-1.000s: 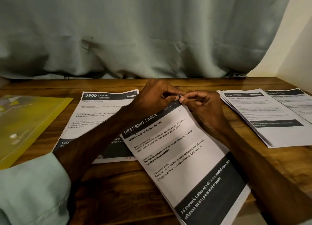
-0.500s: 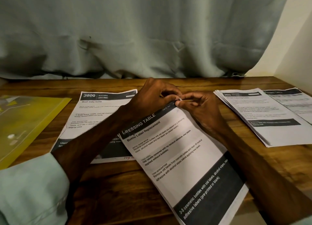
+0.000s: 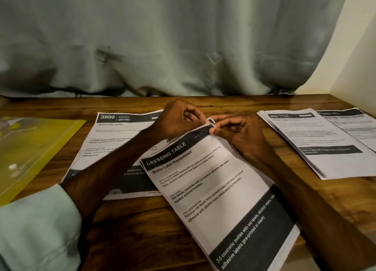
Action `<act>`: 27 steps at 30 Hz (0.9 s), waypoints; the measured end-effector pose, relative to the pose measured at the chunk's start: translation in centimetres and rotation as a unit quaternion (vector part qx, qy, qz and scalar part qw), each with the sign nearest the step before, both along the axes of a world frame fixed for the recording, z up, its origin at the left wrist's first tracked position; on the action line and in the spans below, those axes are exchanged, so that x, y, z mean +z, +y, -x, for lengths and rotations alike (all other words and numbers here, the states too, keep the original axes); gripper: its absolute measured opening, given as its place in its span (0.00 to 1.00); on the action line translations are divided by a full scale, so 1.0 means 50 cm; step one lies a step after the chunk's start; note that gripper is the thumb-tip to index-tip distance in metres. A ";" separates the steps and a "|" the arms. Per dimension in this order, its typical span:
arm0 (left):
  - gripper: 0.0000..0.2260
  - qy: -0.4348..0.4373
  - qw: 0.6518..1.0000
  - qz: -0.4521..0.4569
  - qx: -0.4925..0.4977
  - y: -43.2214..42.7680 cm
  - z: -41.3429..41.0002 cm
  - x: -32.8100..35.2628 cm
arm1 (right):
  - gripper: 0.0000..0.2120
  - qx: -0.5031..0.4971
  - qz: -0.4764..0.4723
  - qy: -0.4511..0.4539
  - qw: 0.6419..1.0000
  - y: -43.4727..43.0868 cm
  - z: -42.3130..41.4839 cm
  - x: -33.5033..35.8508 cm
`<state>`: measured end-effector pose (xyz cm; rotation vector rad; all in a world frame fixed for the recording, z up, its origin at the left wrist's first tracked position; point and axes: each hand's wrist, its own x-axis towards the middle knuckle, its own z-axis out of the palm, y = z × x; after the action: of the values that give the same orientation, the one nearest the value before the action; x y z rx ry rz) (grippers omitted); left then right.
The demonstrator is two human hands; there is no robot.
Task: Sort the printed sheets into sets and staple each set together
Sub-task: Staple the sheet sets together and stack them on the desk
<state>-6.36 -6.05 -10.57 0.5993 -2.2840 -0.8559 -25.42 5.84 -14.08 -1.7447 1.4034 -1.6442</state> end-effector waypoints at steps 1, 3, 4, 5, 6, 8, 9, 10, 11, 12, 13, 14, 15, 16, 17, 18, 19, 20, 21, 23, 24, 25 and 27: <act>0.06 0.011 1.000 0.001 0.000 0.001 0.000 -0.001 | 0.07 0.001 0.000 0.002 1.000 0.002 0.000 0.002; 0.06 0.024 1.000 0.003 -0.001 0.004 0.001 0.000 | 0.07 -0.002 0.002 0.004 1.000 0.005 -0.002 0.005; 0.06 0.027 1.000 0.007 0.001 0.006 0.003 0.001 | 0.07 -0.005 0.003 0.006 1.000 0.007 -0.003 0.007; 0.06 0.029 1.000 0.011 0.004 0.008 0.005 0.001 | 0.07 -0.009 0.003 0.009 1.000 0.009 -0.004 0.009; 0.06 0.032 0.999 0.017 0.007 0.009 0.007 0.001 | 0.07 -0.014 0.001 0.008 1.000 0.010 -0.004 0.010; 0.05 0.039 0.999 0.034 0.010 0.012 0.010 0.002 | 0.06 -0.015 -0.003 -0.003 1.000 0.012 -0.007 0.011; 0.05 0.042 0.998 0.039 0.011 0.014 0.011 0.003 | 0.06 -0.014 -0.005 -0.013 1.000 0.013 -0.008 0.012; 0.05 0.045 0.998 0.040 0.010 0.015 0.011 0.004 | 0.06 -0.012 -0.007 -0.023 1.000 0.012 -0.008 0.012; 0.05 0.050 0.998 0.038 0.009 0.015 0.011 0.005 | 0.05 -0.010 -0.009 -0.031 0.999 0.012 -0.007 0.012; 0.05 0.055 0.998 0.038 0.008 0.015 0.010 0.006 | 0.05 -0.008 -0.010 -0.033 0.999 0.012 -0.007 0.012; 0.05 0.060 0.997 0.039 0.006 0.014 0.010 0.008 | 0.06 -0.007 -0.008 -0.031 0.999 0.013 -0.008 0.013; 0.06 0.064 0.997 0.039 0.003 0.013 0.009 0.009 | 0.06 -0.007 -0.004 -0.028 1.000 0.013 -0.008 0.014; 0.06 0.065 0.997 0.037 0.000 0.013 0.008 0.010 | 0.06 -0.006 0.000 -0.028 1.000 0.014 -0.010 0.016; 0.06 0.066 0.997 0.033 -0.004 0.012 0.007 0.011 | 0.07 -0.005 0.003 -0.032 0.999 0.014 -0.010 0.017; 0.06 0.067 0.997 0.030 -0.007 0.012 0.007 0.011 | 0.07 -0.004 0.004 -0.036 0.999 0.015 -0.011 0.018; 0.06 0.070 0.997 0.027 -0.009 0.011 0.007 0.011 | 0.06 -0.005 0.002 -0.038 0.999 0.014 -0.010 0.017; 0.06 0.074 0.997 0.026 -0.012 0.012 0.007 0.010 | 0.06 -0.007 -0.001 -0.037 0.999 0.012 -0.010 0.017; 0.06 0.078 0.996 0.026 -0.014 0.012 0.008 0.010 | 0.06 -0.010 -0.005 -0.037 0.999 0.010 -0.009 0.016; 0.05 0.083 0.996 0.025 -0.016 0.012 0.009 0.009 | 0.05 -0.011 -0.009 -0.039 0.999 0.009 -0.008 0.014; 0.05 0.088 0.996 0.018 -0.016 0.012 0.011 0.008 | 0.04 -0.009 -0.015 -0.052 0.999 0.008 -0.008 0.014; 0.06 0.088 0.996 0.014 -0.017 0.012 0.012 0.008 | 0.04 -0.007 -0.018 -0.056 0.998 0.008 -0.007 0.013; 0.06 0.089 0.996 0.010 -0.017 0.011 0.012 0.008 | 0.04 -0.006 -0.020 -0.058 0.998 0.008 -0.007 0.014; 0.06 0.089 0.996 0.001 -0.019 0.010 0.012 0.007 | 0.05 -0.004 -0.018 -0.060 0.998 0.007 -0.007 0.013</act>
<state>-6.95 -5.55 -10.22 0.4600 -2.1400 -0.8889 -25.08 6.22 -13.45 -1.5951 1.3787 -1.6872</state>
